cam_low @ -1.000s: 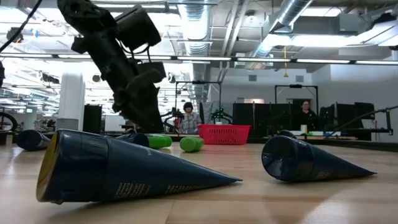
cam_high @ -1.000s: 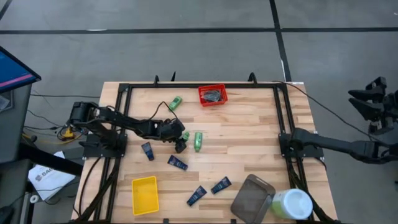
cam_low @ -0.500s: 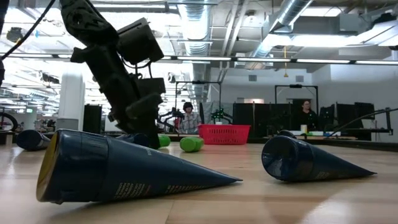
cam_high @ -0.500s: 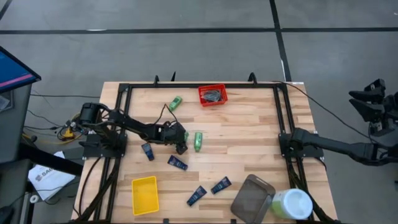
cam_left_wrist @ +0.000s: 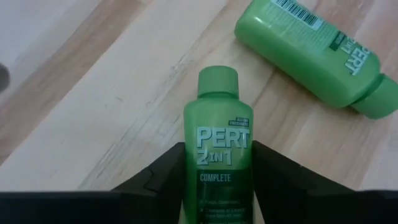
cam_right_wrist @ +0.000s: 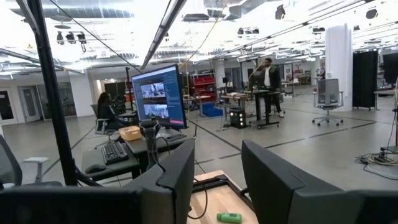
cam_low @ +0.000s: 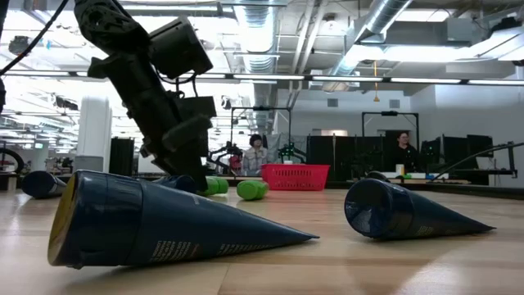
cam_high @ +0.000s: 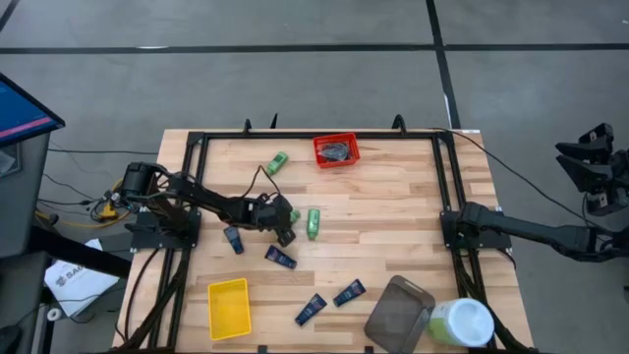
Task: Pick & Place Travel size toiletries
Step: Put the green shampoo into the yellow bin
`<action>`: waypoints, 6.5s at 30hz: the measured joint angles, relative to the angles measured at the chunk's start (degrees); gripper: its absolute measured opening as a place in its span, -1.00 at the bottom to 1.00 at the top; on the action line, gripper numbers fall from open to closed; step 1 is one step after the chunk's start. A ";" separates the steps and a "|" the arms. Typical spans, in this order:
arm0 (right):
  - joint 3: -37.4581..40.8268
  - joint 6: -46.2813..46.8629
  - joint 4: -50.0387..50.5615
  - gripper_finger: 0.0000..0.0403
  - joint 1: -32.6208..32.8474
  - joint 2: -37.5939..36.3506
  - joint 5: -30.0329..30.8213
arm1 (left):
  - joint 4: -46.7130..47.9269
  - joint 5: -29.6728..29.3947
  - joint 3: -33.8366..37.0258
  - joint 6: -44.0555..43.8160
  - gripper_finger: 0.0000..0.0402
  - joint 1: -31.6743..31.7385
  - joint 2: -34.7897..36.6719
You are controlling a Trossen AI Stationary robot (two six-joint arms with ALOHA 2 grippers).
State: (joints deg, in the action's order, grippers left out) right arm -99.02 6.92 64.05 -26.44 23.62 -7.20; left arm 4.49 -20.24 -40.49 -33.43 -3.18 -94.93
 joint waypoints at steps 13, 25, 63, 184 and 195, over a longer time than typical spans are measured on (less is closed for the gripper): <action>0.00 0.04 -0.04 -0.37 0.00 0.00 0.02 | 0.91 11.79 0.00 0.70 -0.17 0.03 17.40; 0.00 0.17 -0.24 -0.37 0.00 0.00 0.00 | 1.72 28.28 -0.02 6.83 -0.13 -17.50 36.90; -0.01 1.75 -0.26 -0.37 0.04 0.00 4.72 | 14.45 24.59 0.00 39.12 -0.13 -46.25 21.65; -0.02 3.23 -1.31 -0.37 0.04 0.02 4.70 | 3.33 6.18 -6.43 19.00 0.39 35.84 0.17; -0.02 3.23 -3.77 -0.37 0.07 0.02 4.70 | 2.60 8.43 -6.39 19.22 0.39 35.40 -4.72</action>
State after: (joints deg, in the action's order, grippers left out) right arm -99.04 10.15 60.29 -26.37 23.64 -2.50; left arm 7.09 -11.81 -46.88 -14.21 32.23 -99.65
